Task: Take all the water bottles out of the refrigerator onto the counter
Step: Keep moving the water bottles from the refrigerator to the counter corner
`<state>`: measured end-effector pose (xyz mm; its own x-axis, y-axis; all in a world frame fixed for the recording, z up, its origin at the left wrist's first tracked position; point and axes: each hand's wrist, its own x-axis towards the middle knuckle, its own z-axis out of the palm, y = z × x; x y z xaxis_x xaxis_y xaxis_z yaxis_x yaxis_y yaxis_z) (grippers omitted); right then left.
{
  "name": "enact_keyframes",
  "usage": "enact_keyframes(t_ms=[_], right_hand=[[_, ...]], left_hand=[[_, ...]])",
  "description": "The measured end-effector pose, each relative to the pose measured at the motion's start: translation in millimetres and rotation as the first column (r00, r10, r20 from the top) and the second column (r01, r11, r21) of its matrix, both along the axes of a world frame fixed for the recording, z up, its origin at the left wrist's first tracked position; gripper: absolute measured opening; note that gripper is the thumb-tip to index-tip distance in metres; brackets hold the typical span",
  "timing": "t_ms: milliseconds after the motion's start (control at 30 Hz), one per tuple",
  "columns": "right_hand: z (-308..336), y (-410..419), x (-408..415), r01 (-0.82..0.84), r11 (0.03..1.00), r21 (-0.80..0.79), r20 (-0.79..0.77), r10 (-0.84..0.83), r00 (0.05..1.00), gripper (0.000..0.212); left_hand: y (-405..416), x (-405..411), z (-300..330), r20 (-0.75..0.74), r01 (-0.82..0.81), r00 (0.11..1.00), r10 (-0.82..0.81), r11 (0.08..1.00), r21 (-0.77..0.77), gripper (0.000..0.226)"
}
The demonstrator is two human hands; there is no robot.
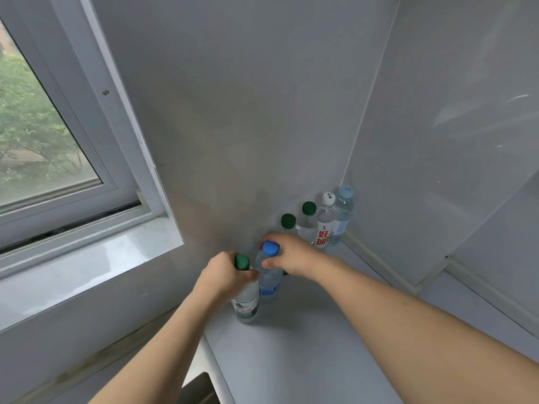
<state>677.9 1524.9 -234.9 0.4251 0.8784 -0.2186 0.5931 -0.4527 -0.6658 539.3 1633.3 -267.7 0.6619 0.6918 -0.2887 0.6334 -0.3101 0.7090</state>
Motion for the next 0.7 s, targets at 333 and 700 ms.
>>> enact_keyframes(t_ms=[333, 700], right_hand=[[-6, 28, 5, 0.018, 0.999, 0.049, 0.048, -0.02, 0.999, 0.029], [-9, 37, 13, 0.027, 0.999, 0.046, 0.033, -0.028, 0.999, 0.032]], left_hand=[[19, 7, 0, 0.084, -0.055, 0.995, 0.051, 0.998, 0.044, 0.019], [14, 8, 6, 0.104, -0.036, 0.994, 0.017, 0.981, 0.189, 0.024]])
